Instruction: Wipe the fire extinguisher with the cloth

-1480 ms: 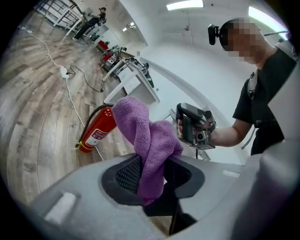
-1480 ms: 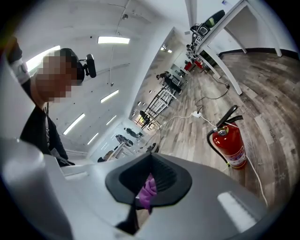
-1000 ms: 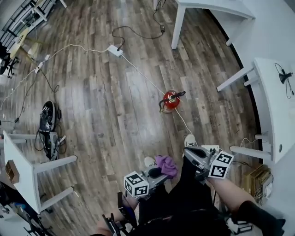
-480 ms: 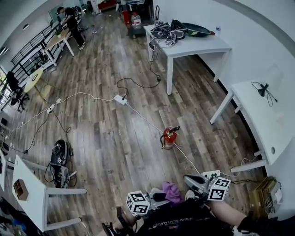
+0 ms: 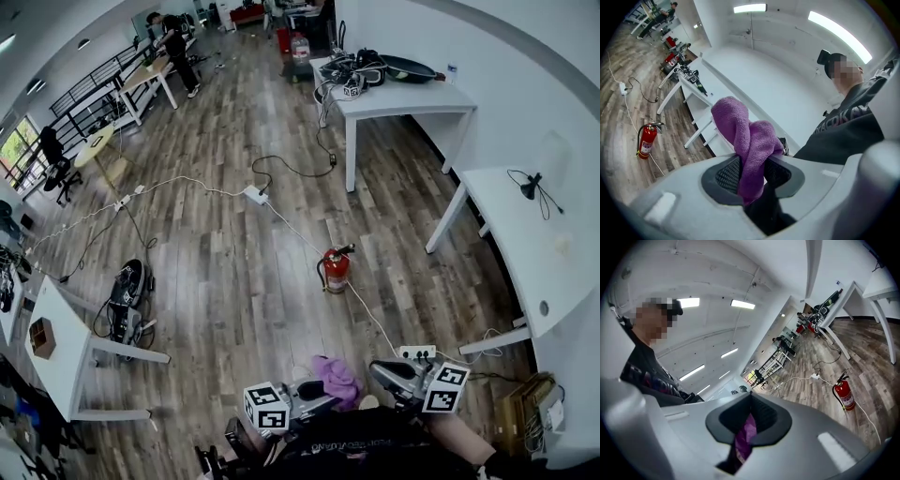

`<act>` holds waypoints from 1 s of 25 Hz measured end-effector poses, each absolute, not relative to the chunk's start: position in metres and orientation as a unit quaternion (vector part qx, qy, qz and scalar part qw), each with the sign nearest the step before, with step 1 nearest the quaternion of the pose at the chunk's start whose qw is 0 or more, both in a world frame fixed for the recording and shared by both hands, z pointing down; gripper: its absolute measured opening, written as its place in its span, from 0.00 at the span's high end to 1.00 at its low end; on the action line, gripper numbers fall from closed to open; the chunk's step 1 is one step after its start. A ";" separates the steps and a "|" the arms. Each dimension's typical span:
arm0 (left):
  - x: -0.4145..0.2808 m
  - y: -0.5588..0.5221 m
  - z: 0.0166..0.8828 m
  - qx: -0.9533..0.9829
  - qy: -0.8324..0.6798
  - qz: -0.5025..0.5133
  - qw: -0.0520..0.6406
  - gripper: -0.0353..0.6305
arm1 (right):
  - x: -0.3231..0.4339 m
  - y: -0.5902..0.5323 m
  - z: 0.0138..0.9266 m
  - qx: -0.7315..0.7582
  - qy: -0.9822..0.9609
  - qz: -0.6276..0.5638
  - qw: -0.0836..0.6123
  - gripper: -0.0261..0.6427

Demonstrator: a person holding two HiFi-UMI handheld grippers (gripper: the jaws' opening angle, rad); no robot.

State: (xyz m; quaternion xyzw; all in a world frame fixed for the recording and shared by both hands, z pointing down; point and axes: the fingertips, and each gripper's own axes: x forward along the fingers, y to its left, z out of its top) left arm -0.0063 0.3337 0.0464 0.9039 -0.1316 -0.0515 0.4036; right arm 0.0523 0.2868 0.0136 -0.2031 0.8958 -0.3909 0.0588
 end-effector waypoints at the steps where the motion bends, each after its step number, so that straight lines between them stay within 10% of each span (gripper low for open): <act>1: 0.001 0.340 0.042 0.904 -0.142 -0.056 0.399 0.76 | 0.060 0.293 0.012 -0.199 0.897 -0.391 0.056 0.95; 25: 0.018 0.367 0.020 0.887 -0.235 -0.058 0.393 0.76 | 0.095 0.345 0.032 -0.140 0.878 -0.457 -0.005 0.96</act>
